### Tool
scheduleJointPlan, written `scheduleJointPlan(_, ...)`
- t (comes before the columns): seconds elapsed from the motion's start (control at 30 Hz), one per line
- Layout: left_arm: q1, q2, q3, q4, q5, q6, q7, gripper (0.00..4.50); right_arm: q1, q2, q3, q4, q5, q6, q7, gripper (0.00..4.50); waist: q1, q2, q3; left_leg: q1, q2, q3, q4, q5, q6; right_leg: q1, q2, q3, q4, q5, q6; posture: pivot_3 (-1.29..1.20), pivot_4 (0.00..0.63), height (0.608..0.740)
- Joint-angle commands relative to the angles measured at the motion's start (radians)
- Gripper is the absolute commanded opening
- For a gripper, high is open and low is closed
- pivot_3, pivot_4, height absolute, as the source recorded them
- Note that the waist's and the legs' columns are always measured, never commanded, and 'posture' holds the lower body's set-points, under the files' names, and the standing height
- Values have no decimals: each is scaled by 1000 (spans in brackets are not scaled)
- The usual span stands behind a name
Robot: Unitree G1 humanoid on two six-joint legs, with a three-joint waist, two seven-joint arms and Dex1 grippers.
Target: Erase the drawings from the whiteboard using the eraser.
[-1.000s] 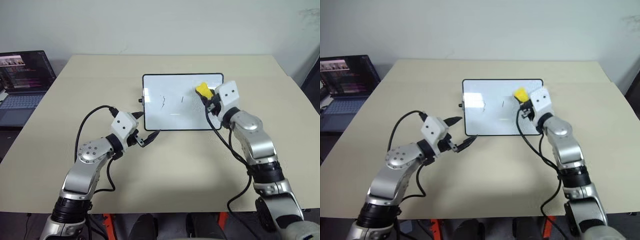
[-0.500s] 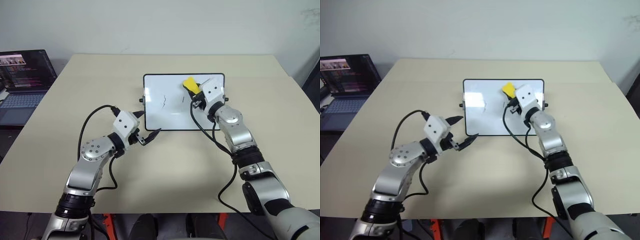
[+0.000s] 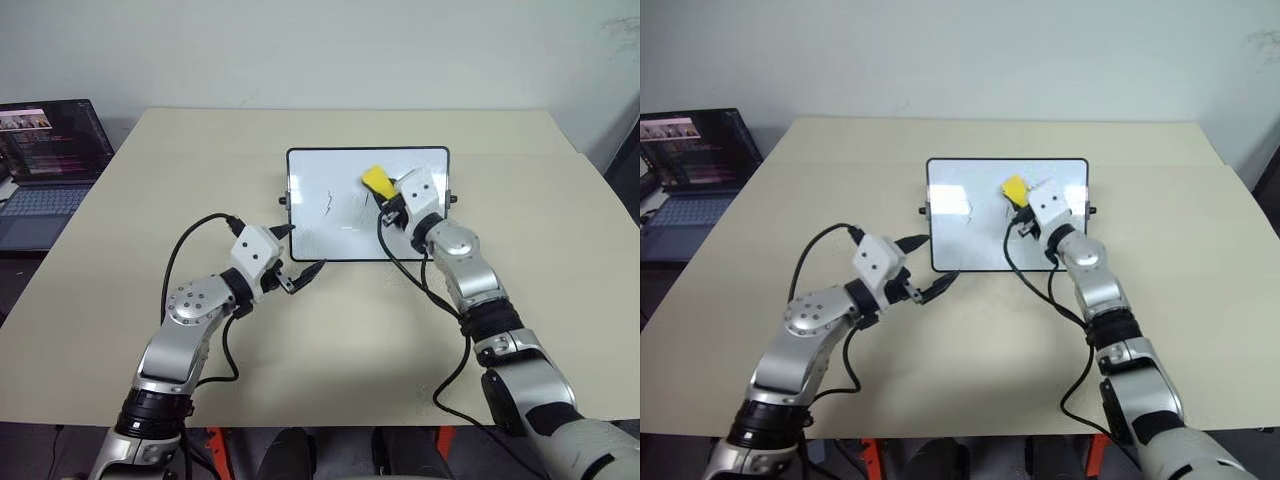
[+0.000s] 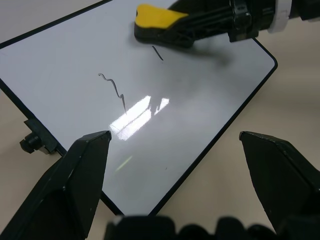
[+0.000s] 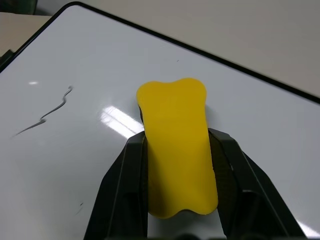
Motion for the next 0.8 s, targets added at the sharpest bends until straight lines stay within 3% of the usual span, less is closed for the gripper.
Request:
scheduleJointPlan(0.03,-8,-3,4,-8,8,-21,2,4500,40,-3,16,-94,3,39,26,1338,0,0,0,0,0,0,0,0,0,0,0,0,0,0,0,0,150,740)
scheduleJointPlan(0.5,-1,2,16,-6,4,-20,9,4500,270,-96,15,-416,9,205,81,1338,2,0,0,0,0,0,0,0,0,0,0,0,0,0,0,0,150,740)
scheduleJointPlan(0.63,-10,-6,9,0,7,-20,12,4500,230,-101,-21,-417,14,194,50,1338,0,0,0,1,0,0,0,0,0,0,0,0,0,0,0,0,150,740)
scheduleJointPlan(0.8,-3,-7,13,7,3,-25,9,4500,34,-69,-36,-240,-6,101,-22,1338,-6,0,1,1,0,1,1,0,0,0,0,0,1,0,0,0,150,740)
